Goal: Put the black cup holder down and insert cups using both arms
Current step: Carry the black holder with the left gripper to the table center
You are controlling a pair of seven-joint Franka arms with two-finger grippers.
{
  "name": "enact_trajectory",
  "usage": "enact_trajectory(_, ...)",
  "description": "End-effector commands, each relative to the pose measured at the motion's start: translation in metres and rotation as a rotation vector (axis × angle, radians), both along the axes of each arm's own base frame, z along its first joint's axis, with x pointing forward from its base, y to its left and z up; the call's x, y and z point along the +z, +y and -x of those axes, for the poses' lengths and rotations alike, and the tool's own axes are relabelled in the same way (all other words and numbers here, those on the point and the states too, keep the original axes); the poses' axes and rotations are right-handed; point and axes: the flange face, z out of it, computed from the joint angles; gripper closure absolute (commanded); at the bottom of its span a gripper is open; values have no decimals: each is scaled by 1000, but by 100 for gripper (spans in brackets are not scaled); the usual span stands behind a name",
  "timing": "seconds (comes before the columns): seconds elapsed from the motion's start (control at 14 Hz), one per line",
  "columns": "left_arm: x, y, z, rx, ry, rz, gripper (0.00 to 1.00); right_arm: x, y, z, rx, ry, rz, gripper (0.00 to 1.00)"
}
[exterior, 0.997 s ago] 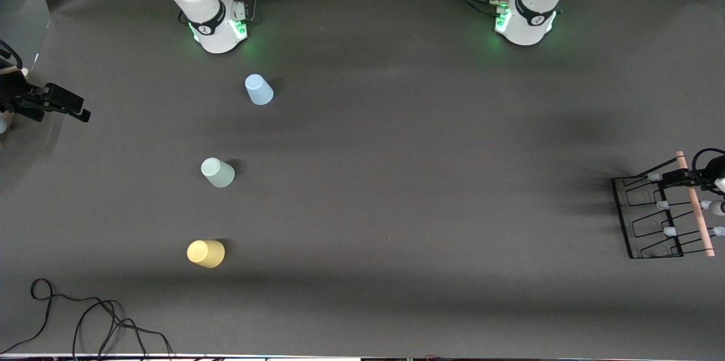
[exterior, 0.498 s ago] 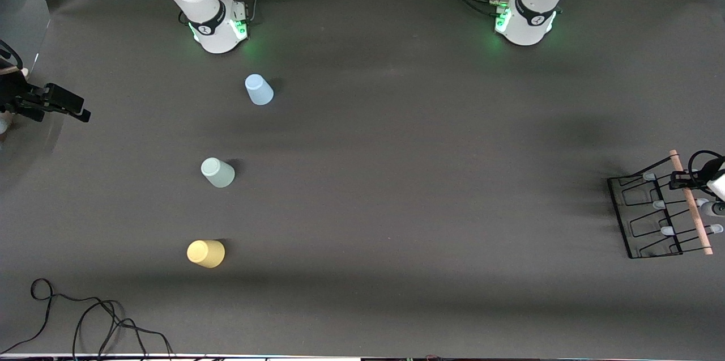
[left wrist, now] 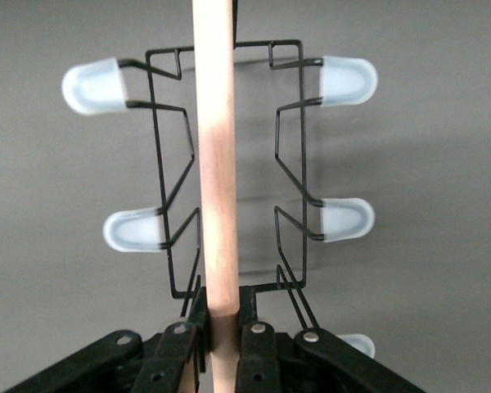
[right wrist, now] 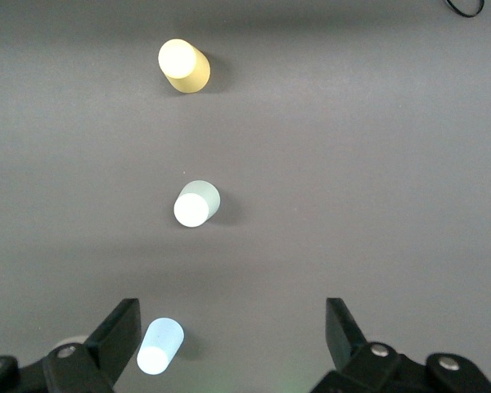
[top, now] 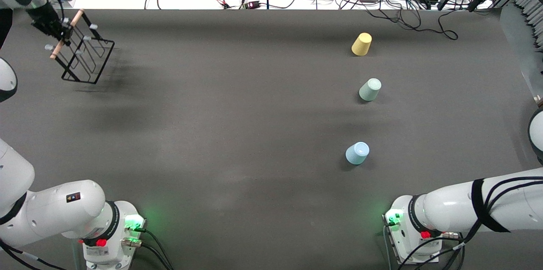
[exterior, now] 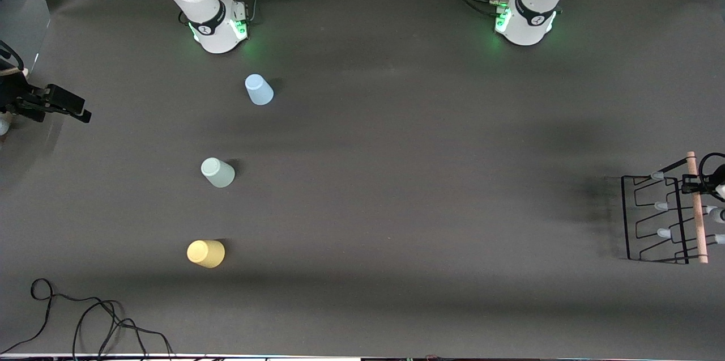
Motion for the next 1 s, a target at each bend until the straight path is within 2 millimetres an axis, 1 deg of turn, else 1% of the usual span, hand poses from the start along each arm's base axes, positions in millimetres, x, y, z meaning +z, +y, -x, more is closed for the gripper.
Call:
enact_trajectory(0.0,44,-75,-5,70,-36,10,100,2,1,-1,4,0,-17,0)
enact_trajectory(0.07,49,-106,-7,121,-39,29,100,2,1,-1,3,0,-19,0)
enact_trajectory(0.21,57,-169,-8,143,-49,35,100,2,1,-1,3,0,-19,0)
enact_trajectory(0.28,57,-204,-7,129,-47,36,100,3,1,0,2,-2,-19,0)
enact_trajectory(0.43,55,-279,1,135,-40,28,100,3,1,0,2,-2,-19,0)
enact_trajectory(0.57,49,-366,19,146,-35,44,100,3,1,0,8,-2,-18,0)
enact_trajectory(0.64,44,-409,32,128,-37,41,100,3,1,0,10,-2,-18,0)
enact_trajectory(0.71,40,-448,46,121,-39,38,100,3,1,-1,10,-2,-17,0)
enact_trajectory(0.78,30,-482,59,122,-39,30,100,2,1,-1,10,0,-19,0)
enact_trajectory(0.85,24,-512,71,125,-53,34,100,2,1,-1,10,0,-17,0)
enact_trajectory(0.93,22,-538,80,145,-85,50,100,2,1,-1,8,0,-17,0)
